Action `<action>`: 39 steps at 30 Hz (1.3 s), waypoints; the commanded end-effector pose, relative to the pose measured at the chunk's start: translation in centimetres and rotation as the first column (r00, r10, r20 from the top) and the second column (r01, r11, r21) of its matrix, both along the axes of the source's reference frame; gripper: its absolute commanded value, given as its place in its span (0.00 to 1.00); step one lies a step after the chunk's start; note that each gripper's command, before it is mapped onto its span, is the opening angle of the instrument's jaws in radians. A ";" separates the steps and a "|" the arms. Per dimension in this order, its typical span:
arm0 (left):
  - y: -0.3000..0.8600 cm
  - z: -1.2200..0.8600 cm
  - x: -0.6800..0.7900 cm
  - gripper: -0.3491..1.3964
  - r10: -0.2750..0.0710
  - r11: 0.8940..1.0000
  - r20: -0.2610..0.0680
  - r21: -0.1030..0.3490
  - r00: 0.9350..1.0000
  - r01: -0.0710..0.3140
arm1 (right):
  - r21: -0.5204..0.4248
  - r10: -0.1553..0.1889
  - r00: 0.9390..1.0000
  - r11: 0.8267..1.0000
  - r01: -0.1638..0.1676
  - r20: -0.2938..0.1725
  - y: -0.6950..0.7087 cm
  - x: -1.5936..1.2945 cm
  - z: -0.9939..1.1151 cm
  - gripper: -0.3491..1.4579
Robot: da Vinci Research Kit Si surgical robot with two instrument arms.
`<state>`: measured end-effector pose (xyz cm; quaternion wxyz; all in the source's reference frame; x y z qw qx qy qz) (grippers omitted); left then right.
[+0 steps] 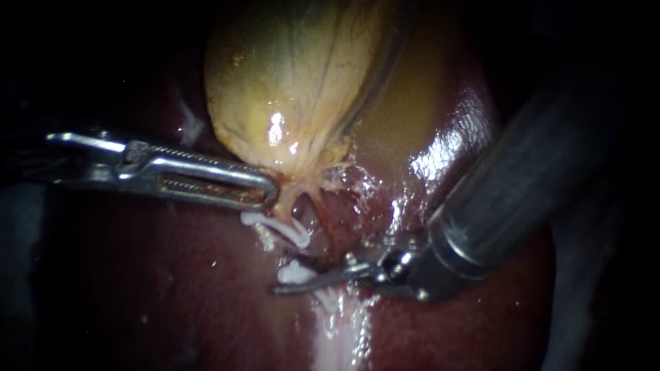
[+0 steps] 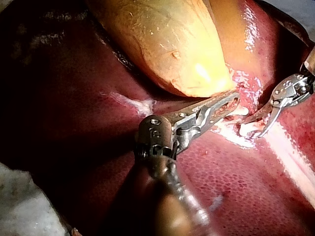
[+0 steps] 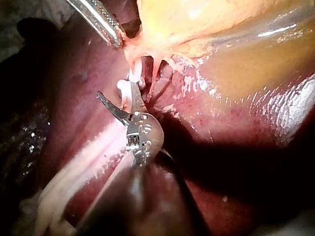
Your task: Go back from the cut left tube
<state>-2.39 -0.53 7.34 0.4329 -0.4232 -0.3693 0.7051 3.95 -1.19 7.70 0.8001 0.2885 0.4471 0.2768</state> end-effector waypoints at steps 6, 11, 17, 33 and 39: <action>0.01 0.02 0.01 0.00 -0.003 1.000 -0.002 -0.002 1.000 0.003 | -0.146 -0.045 0.999 0.988 0.042 -0.014 0.19 -0.28 -0.19 0.99; 0.01 0.02 0.02 0.00 -0.003 1.000 -0.001 -0.002 1.000 0.003 | -0.223 -0.069 0.997 0.973 0.058 -0.041 0.39 -0.58 -0.33 0.99; 0.01 0.02 0.02 0.00 -0.003 1.000 -0.001 -0.001 1.000 0.003 | -0.293 -0.120 0.991 0.951 0.098 -0.057 0.67 -0.94 -0.52 0.98; 0.01 0.22 -0.01 0.00 -0.004 1.000 -0.004 -0.009 1.000 0.004 | -0.326 -0.134 0.988 0.940 0.103 -0.075 0.78 -1.11 -0.62 0.98; -0.04 0.49 -0.18 0.00 0.000 1.000 -0.008 -0.017 1.000 0.000 | -0.326 -0.132 0.988 0.940 0.100 -0.077 0.78 -1.11 -0.62 0.98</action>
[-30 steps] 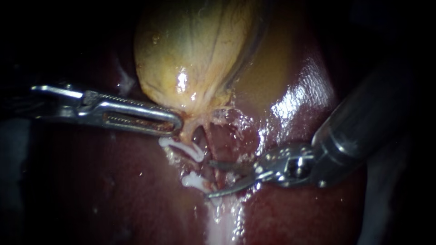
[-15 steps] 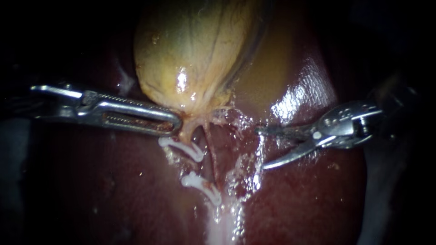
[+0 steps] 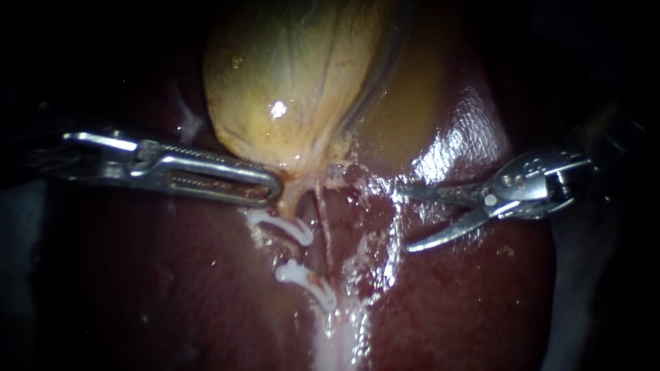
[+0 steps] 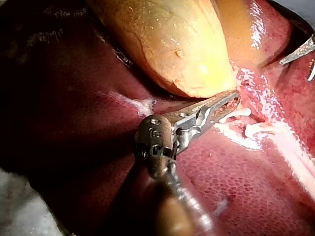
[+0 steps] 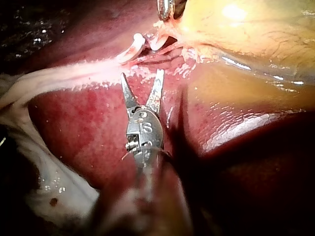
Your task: Go back from the cut left tube
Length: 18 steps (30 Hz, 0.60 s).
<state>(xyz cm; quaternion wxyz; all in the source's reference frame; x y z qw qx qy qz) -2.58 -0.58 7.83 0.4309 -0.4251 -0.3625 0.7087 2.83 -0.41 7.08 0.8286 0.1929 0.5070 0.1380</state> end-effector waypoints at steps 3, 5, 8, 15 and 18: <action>0.03 0.09 -0.08 0.00 0.004 1.000 -0.002 0.005 1.000 -0.004 | 0.001 0.002 1.000 1.000 -0.002 -0.002 0.00 0.00 0.00 0.98; 0.03 0.13 -0.12 0.00 0.003 1.000 -0.003 0.004 1.000 -0.003 | -0.002 0.006 1.000 1.000 -0.006 0.002 0.00 0.00 0.00 0.99; 0.03 0.16 -0.14 0.00 0.006 1.000 -0.004 0.004 1.000 -0.006 | -0.002 0.006 1.000 1.000 -0.006 0.002 0.00 0.00 0.00 0.99; 0.01 0.18 -0.16 0.00 0.008 1.000 -0.003 0.010 1.000 -0.008 | -0.002 0.008 1.000 1.000 -0.008 0.000 0.01 0.00 0.00 0.99; 0.01 0.18 -0.16 0.00 0.008 1.000 -0.003 0.010 1.000 -0.008 | -0.002 0.010 1.000 1.000 -0.010 -0.003 0.01 0.00 0.00 0.99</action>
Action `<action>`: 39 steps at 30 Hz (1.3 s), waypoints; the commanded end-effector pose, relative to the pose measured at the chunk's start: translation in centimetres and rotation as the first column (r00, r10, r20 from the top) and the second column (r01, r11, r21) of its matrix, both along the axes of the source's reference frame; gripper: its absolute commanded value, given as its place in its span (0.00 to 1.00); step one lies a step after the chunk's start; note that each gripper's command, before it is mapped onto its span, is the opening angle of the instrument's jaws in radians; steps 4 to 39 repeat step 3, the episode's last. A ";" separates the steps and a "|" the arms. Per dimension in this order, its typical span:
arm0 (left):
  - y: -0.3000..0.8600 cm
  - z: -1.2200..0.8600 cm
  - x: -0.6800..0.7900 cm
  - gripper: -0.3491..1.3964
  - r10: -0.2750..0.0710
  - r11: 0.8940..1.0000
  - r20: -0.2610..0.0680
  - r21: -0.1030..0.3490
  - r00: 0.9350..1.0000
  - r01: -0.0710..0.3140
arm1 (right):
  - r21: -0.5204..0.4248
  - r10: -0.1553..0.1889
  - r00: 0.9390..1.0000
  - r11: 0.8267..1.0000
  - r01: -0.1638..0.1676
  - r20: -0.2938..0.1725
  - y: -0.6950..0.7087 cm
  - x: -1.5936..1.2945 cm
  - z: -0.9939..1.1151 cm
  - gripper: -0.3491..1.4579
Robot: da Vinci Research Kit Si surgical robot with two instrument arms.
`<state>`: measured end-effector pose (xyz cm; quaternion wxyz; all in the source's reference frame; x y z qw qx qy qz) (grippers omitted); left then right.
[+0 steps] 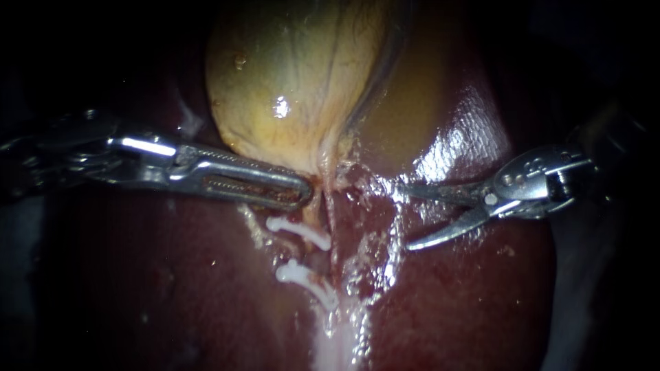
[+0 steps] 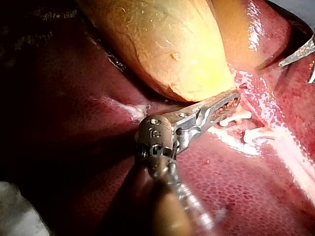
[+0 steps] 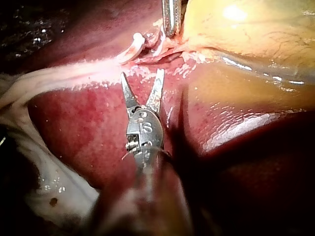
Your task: Go back from the cut left tube
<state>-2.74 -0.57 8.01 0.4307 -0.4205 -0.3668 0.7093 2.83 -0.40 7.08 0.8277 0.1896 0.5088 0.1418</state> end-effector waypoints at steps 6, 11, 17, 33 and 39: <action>-0.01 -0.01 0.01 0.00 0.001 1.000 0.000 0.000 1.000 -0.001 | 0.004 0.008 1.000 1.000 -0.008 -0.007 0.00 0.00 0.00 0.99; -0.01 -0.01 0.01 0.00 0.001 1.000 0.000 0.000 1.000 -0.001 | 0.004 0.008 1.000 1.000 -0.008 -0.007 0.00 0.00 0.00 0.99; -0.01 -0.01 0.01 0.00 0.001 1.000 0.000 0.000 1.000 -0.001 | 0.004 0.008 1.000 1.000 -0.008 -0.007 0.00 0.00 0.00 0.99; -0.01 -0.01 0.01 0.00 0.001 1.000 0.000 0.000 1.000 -0.001 | 0.004 0.008 1.000 1.000 -0.008 -0.007 0.00 0.00 0.00 0.99; -0.01 -0.01 0.01 0.00 0.001 1.000 0.000 0.000 1.000 -0.001 | 0.004 0.008 1.000 1.000 -0.008 -0.007 0.00 0.00 0.00 0.99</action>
